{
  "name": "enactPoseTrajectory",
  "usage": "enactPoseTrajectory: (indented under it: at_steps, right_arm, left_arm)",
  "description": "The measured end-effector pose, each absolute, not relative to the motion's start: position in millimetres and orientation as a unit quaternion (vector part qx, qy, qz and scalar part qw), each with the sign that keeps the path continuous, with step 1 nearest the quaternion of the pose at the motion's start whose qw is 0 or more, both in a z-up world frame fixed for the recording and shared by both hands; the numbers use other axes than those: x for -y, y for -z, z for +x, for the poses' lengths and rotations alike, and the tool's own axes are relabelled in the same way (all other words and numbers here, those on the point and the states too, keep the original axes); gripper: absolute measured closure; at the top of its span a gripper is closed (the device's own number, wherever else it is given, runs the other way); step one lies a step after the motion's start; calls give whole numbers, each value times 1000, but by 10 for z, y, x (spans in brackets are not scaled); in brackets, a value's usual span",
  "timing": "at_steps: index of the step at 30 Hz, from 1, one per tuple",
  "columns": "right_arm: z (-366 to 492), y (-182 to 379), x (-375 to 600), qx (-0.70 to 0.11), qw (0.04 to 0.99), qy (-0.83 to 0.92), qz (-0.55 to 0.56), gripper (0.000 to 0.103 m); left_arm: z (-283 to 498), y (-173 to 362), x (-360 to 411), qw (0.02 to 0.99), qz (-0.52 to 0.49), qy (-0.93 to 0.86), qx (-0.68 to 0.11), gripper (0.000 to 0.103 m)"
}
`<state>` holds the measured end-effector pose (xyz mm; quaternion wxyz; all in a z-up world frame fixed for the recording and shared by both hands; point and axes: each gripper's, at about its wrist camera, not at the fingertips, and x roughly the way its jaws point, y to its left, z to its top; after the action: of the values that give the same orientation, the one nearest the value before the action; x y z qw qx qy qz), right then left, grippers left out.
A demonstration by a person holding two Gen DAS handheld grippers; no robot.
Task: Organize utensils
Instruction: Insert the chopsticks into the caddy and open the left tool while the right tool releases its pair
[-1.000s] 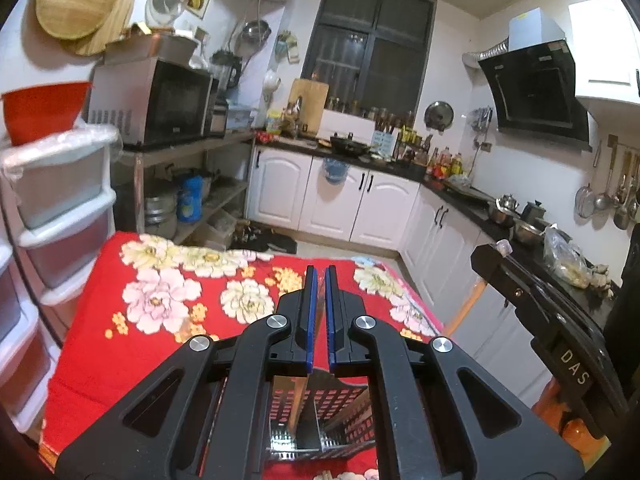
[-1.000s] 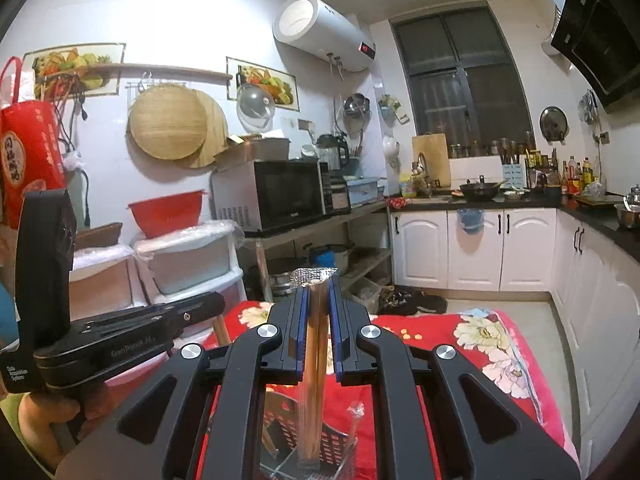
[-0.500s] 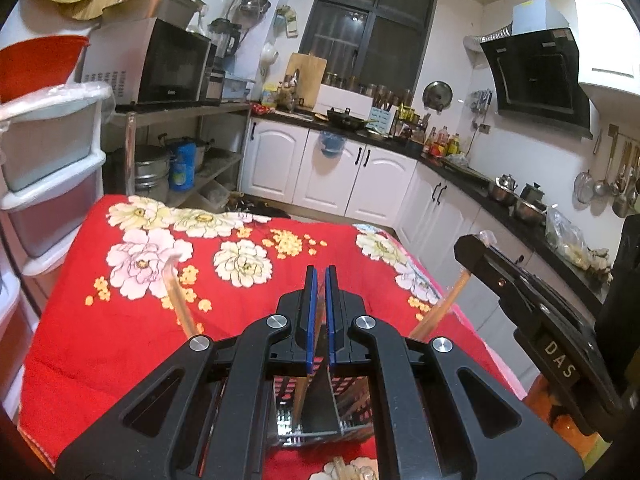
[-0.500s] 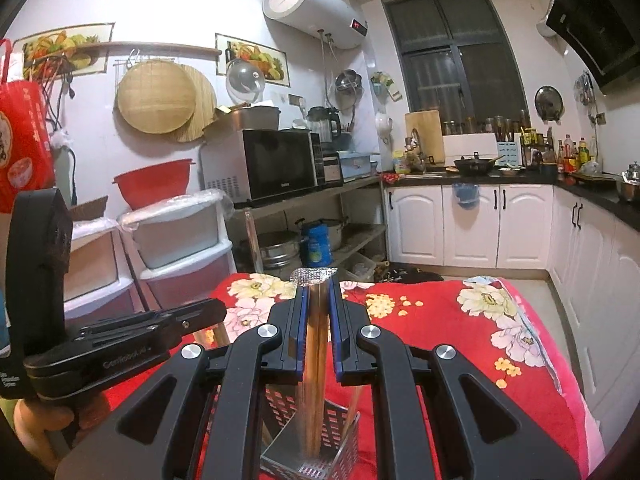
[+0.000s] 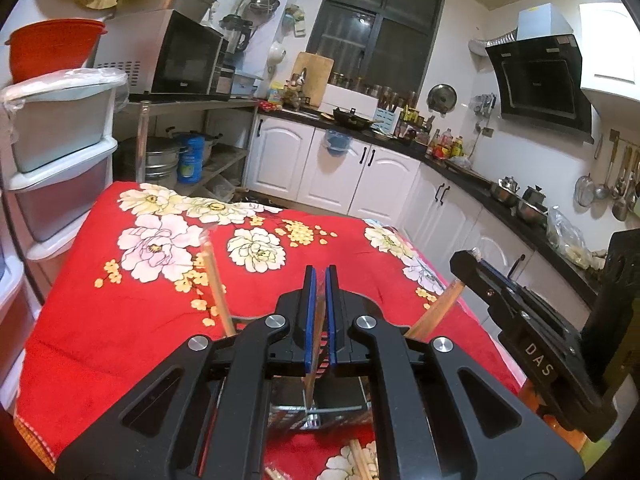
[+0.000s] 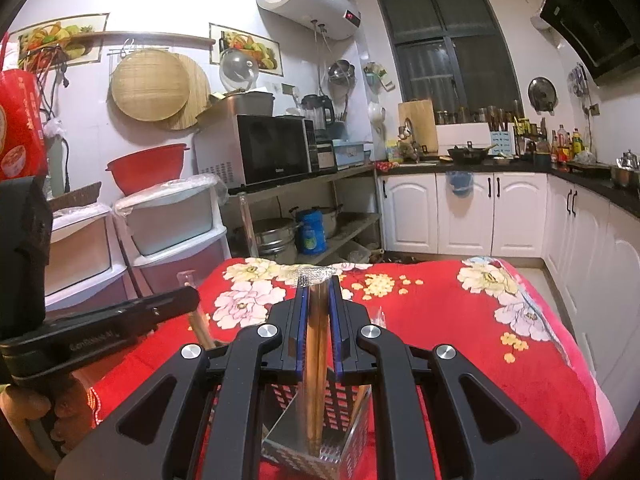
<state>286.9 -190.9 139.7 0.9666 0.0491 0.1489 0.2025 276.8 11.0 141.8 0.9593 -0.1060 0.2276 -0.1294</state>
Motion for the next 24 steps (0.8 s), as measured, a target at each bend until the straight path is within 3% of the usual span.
enactPoseTrajectory:
  at_steps: [9,11,24]
  right_arm:
    - [2735,-1352,2046,-160,968,-185,61,92]
    - [2717,-1346,2070,-164,967,-184,64,85]
    - [2533,-1352,2199,-174,966,-179,61,70]
  left_arm:
    - [2653,-1385,-194,959,-113,119,-230,101]
    - [2632,-1374,-213,959,-115,117,-232,97]
    - [2412,-1301,-345,958,-127,99,-239,75]
